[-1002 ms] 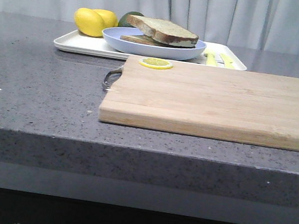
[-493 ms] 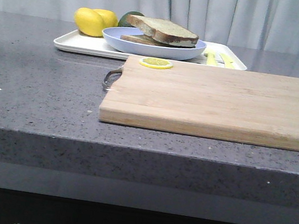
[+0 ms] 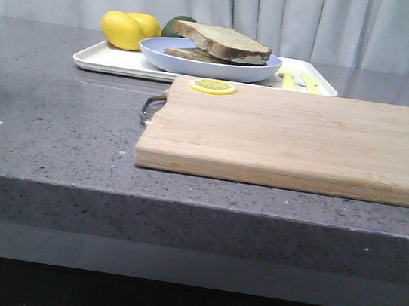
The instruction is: Place bread and move sandwich to tray
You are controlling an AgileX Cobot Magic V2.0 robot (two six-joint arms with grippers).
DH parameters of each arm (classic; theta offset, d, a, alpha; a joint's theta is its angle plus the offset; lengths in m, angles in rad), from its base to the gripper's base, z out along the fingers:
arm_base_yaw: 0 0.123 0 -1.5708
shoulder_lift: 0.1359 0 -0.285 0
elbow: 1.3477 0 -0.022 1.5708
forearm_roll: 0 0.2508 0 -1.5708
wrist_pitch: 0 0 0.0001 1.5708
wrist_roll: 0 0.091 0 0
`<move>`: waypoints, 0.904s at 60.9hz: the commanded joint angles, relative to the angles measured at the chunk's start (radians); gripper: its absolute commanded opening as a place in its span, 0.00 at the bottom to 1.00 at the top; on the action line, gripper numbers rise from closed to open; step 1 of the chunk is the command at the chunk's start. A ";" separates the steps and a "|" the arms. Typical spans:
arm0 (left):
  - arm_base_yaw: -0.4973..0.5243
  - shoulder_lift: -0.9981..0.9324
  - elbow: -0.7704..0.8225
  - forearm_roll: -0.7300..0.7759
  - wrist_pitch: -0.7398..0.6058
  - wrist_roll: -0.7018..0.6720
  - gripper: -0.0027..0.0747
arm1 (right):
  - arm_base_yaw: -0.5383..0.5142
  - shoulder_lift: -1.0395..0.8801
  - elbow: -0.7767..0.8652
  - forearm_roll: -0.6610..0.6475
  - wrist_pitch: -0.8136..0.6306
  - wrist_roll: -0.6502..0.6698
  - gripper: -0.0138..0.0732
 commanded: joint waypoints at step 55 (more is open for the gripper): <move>0.175 -0.758 0.709 -0.016 -0.292 -0.037 0.01 | -0.005 0.007 -0.027 0.009 -0.075 -0.005 0.09</move>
